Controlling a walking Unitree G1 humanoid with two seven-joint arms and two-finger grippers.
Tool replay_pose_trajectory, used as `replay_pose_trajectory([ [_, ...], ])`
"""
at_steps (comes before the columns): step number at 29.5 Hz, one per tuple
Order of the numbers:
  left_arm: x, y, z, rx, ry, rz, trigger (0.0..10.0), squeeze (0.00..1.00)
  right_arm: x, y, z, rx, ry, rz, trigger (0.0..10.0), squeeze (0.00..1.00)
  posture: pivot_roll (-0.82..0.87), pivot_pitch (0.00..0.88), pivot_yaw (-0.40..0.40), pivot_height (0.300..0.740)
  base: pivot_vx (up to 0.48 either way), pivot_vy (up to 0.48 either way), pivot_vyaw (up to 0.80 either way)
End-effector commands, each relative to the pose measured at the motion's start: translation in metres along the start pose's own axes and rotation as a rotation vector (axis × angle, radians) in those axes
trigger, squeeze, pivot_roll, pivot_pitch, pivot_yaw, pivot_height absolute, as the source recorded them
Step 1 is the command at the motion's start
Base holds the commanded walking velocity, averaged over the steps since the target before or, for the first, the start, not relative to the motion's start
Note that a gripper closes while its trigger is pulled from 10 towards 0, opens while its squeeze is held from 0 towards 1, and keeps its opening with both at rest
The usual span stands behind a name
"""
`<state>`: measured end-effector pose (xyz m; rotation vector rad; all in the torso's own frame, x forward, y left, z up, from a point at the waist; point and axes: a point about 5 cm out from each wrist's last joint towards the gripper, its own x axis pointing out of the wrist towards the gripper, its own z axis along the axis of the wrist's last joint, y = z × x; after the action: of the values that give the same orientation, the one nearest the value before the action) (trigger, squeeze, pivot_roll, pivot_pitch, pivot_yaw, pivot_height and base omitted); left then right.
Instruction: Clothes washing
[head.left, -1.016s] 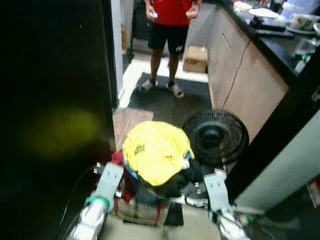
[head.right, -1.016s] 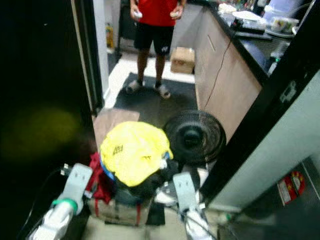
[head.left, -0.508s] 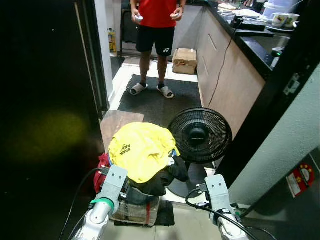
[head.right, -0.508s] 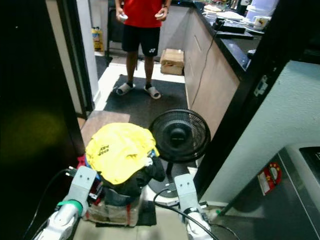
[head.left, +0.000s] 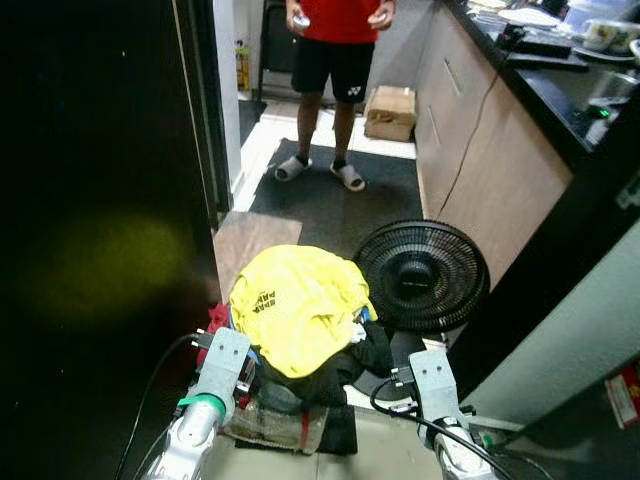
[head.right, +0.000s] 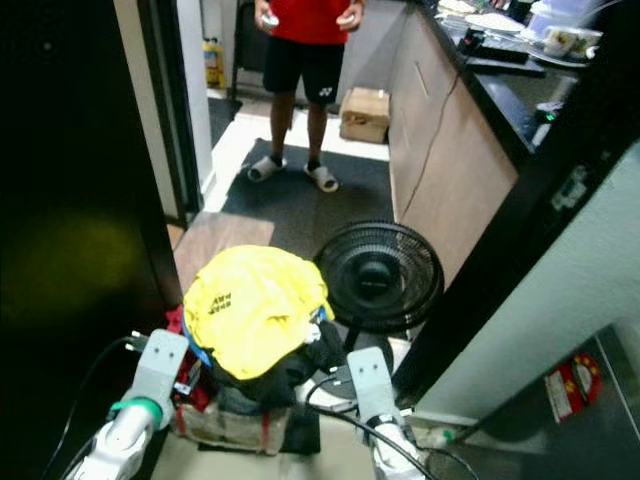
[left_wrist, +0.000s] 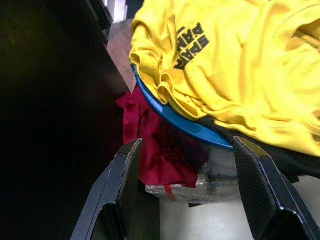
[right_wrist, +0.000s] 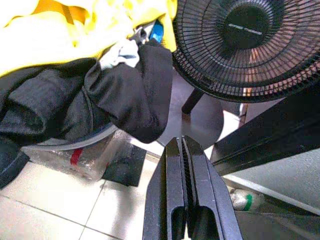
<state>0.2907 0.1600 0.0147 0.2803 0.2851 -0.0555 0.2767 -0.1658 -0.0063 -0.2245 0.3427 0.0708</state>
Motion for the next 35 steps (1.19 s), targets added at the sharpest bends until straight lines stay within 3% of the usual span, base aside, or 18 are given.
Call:
replay_pose_trajectory([
  [1, -0.0029, -0.0026, -0.0074, 0.013, 0.025, -0.010, 10.0, 0.00, -0.0037, -0.0006, -0.0079, 0.004, 0.029, -0.002, 10.0, 0.00, 0.08, 0.000, -0.022, 0.740, 0.465, 0.000, 0.00],
  [21, -0.0033, -0.0016, -0.0094, 0.005, 0.038, -0.001, 10.0, 0.00, -0.0056, -0.0009, -0.0105, 0.011, 0.033, -0.010, 10.0, 0.00, 0.07, 0.000, -0.020, 0.740, 0.461, 0.000, 0.00],
  [35, -0.0019, -0.0077, -0.0092, -0.027, 0.063, -0.026, 10.0, 0.00, -0.0051, -0.0025, -0.0088, 0.009, 0.022, -0.016, 10.0, 0.00, 0.07, 0.000, -0.021, 0.740, 0.000, 0.000, 0.00],
])
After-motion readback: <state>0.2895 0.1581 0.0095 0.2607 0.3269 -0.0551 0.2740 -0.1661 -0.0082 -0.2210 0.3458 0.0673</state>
